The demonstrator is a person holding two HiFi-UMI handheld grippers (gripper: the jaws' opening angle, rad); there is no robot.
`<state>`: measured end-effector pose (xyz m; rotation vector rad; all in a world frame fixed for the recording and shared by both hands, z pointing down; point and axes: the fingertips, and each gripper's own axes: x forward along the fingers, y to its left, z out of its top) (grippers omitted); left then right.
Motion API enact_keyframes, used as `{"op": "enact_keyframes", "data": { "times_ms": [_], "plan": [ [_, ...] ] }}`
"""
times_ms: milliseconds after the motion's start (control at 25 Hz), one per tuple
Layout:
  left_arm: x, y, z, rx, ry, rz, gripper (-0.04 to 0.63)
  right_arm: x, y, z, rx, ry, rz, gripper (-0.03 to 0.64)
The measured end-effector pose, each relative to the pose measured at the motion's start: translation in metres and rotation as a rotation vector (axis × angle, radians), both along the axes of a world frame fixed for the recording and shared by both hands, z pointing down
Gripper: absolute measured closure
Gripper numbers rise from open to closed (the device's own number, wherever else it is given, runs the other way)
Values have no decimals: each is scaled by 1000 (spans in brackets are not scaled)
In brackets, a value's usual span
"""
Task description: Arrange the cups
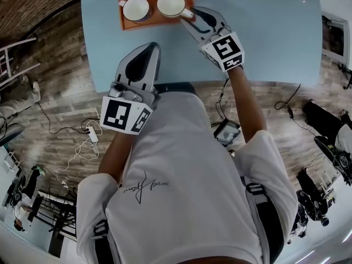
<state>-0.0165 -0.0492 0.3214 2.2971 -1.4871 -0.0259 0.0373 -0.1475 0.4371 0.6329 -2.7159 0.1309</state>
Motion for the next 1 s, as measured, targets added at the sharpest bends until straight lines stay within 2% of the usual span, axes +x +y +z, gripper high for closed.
{"op": "enact_keyframes", "data": {
  "times_ms": [480,640,1000],
  "plan": [
    [-1,2,2,-10,2,-11,588,-3,2,3,-3,-19,-27,485],
    [-4,1,3,-14,7,-14,588,-5,1,3,11,-7,-33,535],
    [-4,3,5,-19,6,-19,588,-5,5,2,41,-16,6,546]
  ]
}}
